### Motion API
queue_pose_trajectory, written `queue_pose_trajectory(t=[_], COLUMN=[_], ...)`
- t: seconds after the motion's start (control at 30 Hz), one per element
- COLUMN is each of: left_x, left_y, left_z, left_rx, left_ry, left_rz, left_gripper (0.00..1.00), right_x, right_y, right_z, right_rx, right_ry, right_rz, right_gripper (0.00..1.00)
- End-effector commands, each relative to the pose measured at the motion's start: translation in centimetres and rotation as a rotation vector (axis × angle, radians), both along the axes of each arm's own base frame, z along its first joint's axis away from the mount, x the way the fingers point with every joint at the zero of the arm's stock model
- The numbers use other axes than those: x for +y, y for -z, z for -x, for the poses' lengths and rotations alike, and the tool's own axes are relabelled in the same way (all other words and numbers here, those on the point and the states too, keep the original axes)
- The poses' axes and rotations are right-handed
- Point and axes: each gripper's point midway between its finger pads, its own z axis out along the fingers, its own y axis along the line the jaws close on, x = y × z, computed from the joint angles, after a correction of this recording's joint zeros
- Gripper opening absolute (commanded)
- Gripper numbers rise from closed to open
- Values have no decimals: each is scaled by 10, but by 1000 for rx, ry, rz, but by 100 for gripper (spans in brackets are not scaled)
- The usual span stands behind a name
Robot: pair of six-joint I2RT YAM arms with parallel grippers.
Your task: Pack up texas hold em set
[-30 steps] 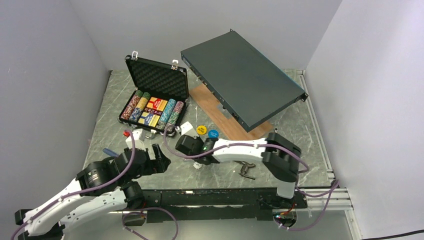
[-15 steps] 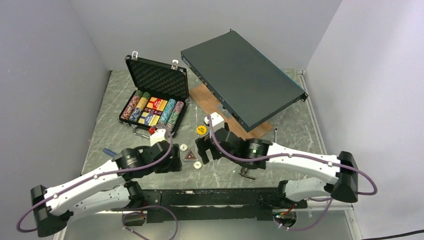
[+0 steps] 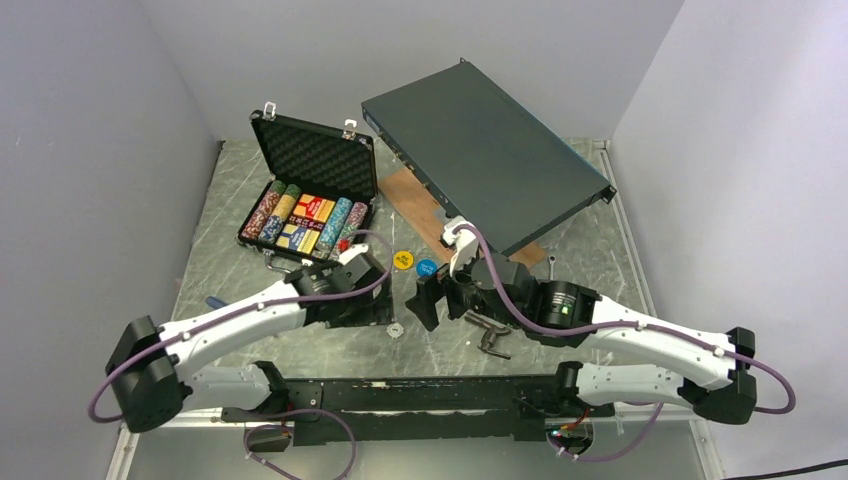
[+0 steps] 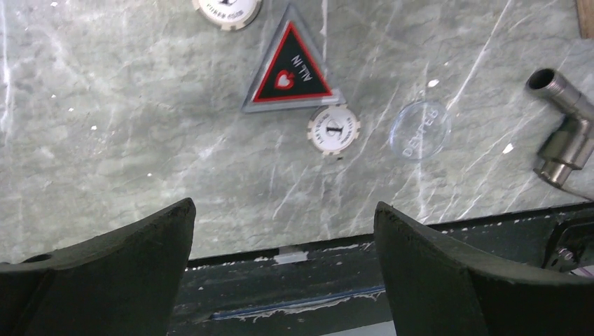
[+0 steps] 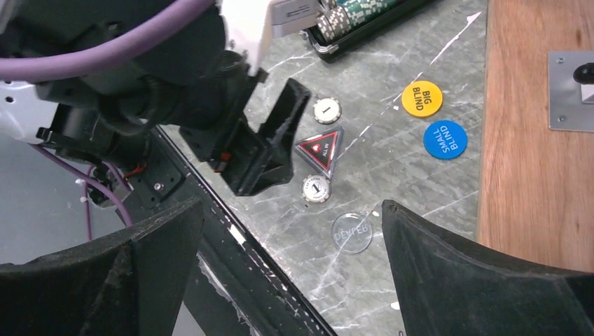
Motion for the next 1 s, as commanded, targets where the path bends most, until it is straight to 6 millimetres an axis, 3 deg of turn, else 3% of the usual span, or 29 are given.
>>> queue_pose_trajectory(t=[0.0,0.23,0.47,0.77,0.97], left_x=[-15,-17,-21,-32,-23], left_y=[-9,13,32,46,57], left_z=[-15,-26,-32,-50,-55], left_rx=[18,104,149,187,202], left_ry=[-20,14,-3,-118,-230], left_rz=[-21,-126,-75,-10,-40], left_gripper=[99,99,99,99,95], right_x=[-11,-19,-23,-23,-26], right_y=[-10,-11,-12,-10,-9], right_z=[2,4,4,4,5], right_rx=[-19,-16,-14,0,12], right_ry=[5,24,37,47,56], right_rz=[-40,-55,-61,-60,-67], right_gripper=[99,99,99,99,99])
